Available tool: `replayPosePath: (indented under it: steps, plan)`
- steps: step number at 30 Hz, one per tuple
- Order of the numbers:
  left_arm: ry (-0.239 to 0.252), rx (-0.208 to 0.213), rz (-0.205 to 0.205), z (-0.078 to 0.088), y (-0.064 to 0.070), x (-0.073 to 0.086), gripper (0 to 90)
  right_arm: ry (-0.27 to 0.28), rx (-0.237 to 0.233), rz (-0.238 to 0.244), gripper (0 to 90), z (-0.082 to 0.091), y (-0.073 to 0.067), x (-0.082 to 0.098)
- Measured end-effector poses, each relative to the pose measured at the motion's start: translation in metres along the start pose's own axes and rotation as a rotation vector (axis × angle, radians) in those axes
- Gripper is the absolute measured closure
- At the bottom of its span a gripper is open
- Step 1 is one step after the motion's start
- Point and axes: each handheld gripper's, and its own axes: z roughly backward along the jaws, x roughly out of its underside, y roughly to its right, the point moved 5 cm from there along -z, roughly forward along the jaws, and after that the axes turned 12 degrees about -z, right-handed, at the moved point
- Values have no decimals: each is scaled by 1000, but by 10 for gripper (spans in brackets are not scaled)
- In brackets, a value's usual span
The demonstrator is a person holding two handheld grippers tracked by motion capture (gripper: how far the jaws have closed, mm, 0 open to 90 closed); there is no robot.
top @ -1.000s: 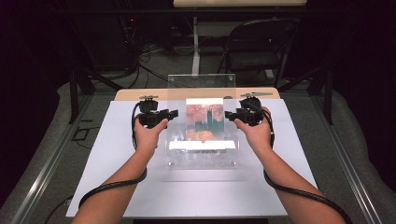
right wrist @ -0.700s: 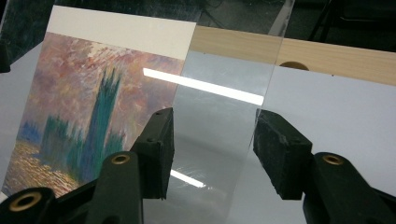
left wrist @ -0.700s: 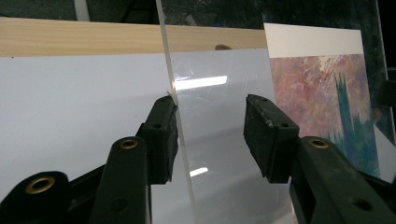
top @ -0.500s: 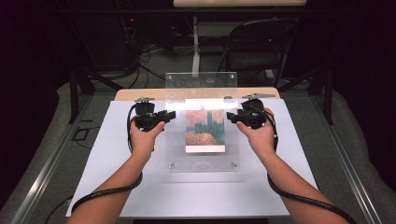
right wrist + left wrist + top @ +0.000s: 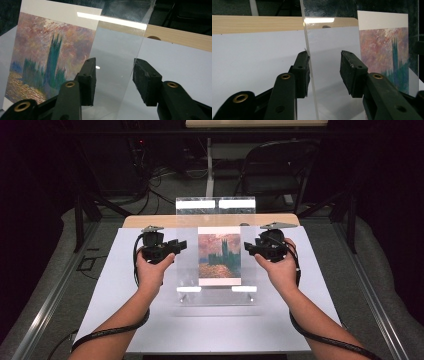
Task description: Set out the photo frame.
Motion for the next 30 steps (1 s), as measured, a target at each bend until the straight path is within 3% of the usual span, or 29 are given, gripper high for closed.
replayPosePath:
  steps: [20,24,30]
  plan:
    - [48,9,-37,29,16,9,656,39,-21,17,639,30,-7,9]
    - [55,14,-44,34,19,11,668,48,-15,41,647,36,-9,13]
    - [65,15,-57,41,23,14,681,64,-28,26,674,43,-11,16]
